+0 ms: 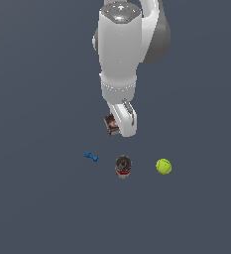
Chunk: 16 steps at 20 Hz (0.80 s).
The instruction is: Pick up a designated object from a clutter of objects.
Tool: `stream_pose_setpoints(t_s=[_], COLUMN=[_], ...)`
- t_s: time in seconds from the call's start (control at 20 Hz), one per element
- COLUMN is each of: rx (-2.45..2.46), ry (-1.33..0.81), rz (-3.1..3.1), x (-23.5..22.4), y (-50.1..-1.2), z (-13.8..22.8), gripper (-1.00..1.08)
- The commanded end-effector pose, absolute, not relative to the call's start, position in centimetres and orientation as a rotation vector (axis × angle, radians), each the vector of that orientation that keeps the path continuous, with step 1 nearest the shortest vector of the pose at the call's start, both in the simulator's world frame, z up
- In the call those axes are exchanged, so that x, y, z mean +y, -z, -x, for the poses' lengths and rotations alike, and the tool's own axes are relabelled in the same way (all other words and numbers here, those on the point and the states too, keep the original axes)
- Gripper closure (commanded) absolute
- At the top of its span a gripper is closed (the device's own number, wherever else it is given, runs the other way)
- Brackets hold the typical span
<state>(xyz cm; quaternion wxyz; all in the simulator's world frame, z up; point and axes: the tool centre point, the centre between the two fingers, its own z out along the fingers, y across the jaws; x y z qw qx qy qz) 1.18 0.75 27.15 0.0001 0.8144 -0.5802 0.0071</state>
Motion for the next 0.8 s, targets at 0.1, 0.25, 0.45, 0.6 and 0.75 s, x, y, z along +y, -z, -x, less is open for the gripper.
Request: stream_pose_setpoints(t_s=[0.1,0.25,0.45,0.6,0.75], rx=[-1.822,-1.821,-1.82,-1.82,-1.819], ry=[-0.016,-0.012,-0.007,-0.005,-0.003], rz=[-2.558,-2.559,-2.56,-2.561,-2.561], x=[4.3,6.4,8.8,10.2,11.3], y=[-31.2,-33.6,-36.3,-37.9,-39.1], z=[-2.4,-3.2,-4.2,-4.8,-5.4], gripper=[1.08,1.08,1.08,1.08,1.08])
